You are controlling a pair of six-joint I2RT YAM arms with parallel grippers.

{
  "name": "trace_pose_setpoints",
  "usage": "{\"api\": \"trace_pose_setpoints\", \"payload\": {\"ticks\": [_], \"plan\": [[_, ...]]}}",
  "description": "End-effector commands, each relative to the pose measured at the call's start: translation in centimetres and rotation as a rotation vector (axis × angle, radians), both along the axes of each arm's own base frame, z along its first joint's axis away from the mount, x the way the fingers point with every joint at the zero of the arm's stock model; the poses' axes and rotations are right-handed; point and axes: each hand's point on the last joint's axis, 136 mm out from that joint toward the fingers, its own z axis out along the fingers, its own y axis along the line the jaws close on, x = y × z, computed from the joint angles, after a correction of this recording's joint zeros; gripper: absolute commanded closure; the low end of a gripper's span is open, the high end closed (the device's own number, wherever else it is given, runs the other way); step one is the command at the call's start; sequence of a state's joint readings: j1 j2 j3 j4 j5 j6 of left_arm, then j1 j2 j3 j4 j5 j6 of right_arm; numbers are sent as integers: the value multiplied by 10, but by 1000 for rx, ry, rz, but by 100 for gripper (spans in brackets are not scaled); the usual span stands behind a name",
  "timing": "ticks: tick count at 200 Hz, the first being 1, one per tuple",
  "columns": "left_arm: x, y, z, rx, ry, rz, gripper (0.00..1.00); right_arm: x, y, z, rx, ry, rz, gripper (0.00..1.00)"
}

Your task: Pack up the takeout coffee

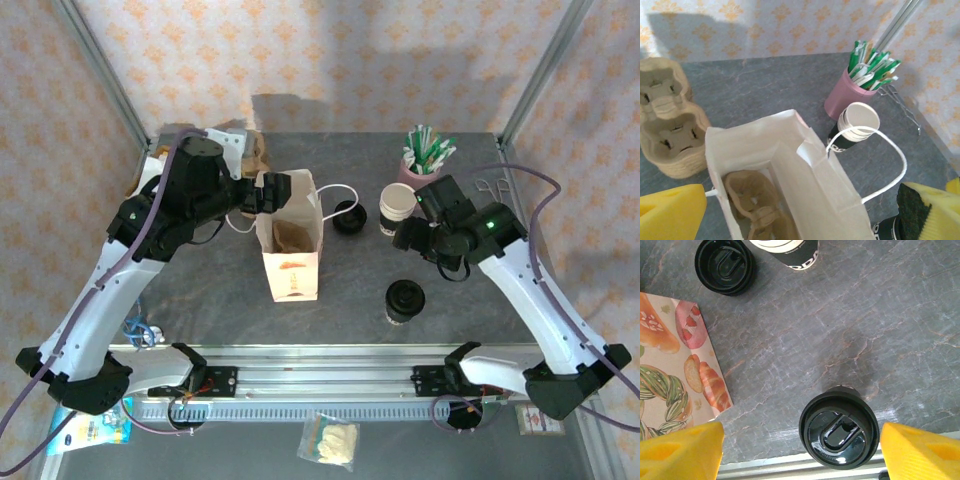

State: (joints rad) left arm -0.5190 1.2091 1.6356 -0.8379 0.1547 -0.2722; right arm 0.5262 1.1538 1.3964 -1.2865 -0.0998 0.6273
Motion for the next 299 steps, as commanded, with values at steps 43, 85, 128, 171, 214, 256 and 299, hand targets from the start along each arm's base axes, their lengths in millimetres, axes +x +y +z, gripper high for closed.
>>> {"api": "trace_pose_setpoints", "payload": {"ticks": [43, 85, 128, 171, 214, 256, 299], "plan": [[-8, -16, 14, -28, -68, -101, 1, -25, -5, -17, 26, 62, 11, 21], [-23, -33, 12, 27, -100, -232, 1, -49, -1, -51, 41, 185, 59, 20], [-49, -55, -2, 166, -144, -400, 1, -66, 4, -73, 38, 267, 90, 19], [-52, -53, -10, 258, -198, -393, 1, -72, 17, -81, -3, 313, 141, 16], [-52, -50, -9, 239, -229, -369, 1, -64, 15, -91, -71, 338, 150, 17], [-56, -44, -13, 238, -241, -356, 1, -60, 9, -106, -150, 376, 134, 19], [-57, -41, -17, 245, -248, -350, 1, -56, 8, -109, -173, 385, 141, 20]]}}
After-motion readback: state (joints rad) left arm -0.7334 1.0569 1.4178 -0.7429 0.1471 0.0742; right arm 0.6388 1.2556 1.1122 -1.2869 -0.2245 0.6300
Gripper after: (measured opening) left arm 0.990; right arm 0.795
